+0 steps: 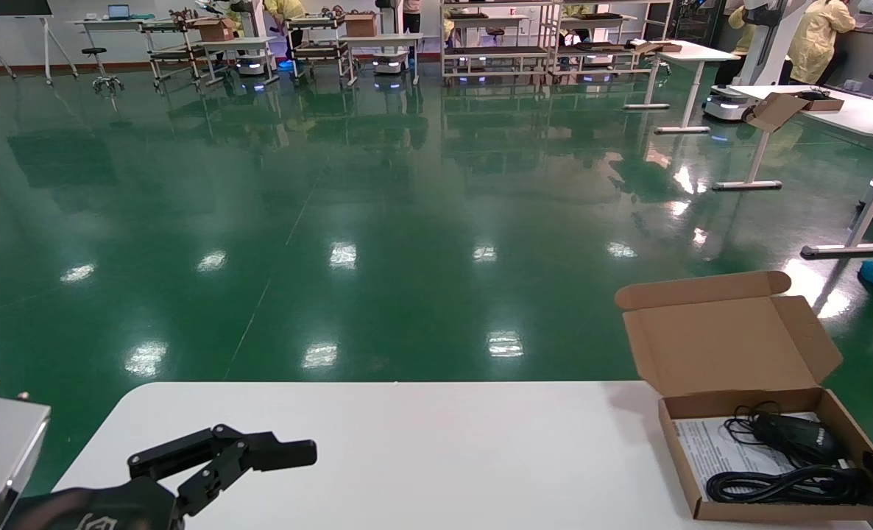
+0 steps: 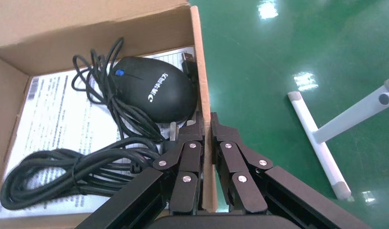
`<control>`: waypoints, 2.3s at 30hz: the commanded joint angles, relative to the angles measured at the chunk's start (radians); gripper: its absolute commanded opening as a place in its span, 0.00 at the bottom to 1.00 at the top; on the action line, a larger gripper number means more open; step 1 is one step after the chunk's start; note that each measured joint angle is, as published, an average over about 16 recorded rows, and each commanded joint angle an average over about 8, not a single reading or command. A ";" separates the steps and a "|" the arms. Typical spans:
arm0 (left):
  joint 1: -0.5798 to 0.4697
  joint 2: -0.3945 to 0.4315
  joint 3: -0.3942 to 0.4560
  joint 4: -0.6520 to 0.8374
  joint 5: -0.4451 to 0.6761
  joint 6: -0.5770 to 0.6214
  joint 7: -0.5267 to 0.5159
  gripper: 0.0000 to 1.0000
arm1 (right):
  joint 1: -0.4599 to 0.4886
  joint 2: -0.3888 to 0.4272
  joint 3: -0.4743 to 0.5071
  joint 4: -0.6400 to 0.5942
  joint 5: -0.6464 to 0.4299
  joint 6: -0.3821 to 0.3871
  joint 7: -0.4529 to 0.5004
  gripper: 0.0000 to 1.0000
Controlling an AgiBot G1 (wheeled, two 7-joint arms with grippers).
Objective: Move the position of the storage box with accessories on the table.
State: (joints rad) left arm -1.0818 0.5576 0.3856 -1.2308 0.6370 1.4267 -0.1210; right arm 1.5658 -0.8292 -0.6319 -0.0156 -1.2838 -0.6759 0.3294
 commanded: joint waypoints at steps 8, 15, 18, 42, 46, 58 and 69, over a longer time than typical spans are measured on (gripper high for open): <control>0.000 0.000 0.000 0.000 0.000 0.000 0.000 1.00 | -0.028 -0.017 0.010 0.009 0.014 0.026 -0.004 0.00; 0.000 0.000 0.000 0.000 0.000 0.000 0.000 1.00 | -0.041 -0.026 0.016 0.011 0.023 0.056 -0.006 0.30; 0.000 0.000 0.000 0.000 0.000 0.000 0.000 1.00 | -0.044 -0.031 0.019 0.013 0.027 0.063 -0.006 0.62; 0.000 0.000 0.000 0.000 0.000 0.000 0.000 1.00 | -0.033 -0.040 0.027 0.025 0.038 0.040 -0.024 0.98; 0.000 0.000 0.000 0.000 0.000 0.000 0.000 1.00 | -0.021 -0.037 0.027 0.028 0.038 0.035 -0.027 1.00; 0.000 0.000 0.000 0.000 0.000 0.000 0.000 1.00 | 0.034 -0.001 0.026 0.041 0.038 -0.050 -0.028 1.00; 0.000 0.000 0.000 0.000 0.000 0.000 0.000 1.00 | 0.114 0.081 0.023 0.061 0.036 -0.307 0.000 1.00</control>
State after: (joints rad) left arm -1.0818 0.5576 0.3856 -1.2308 0.6369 1.4267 -0.1210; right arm 1.6801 -0.7517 -0.6052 0.0419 -1.2425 -0.9739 0.3331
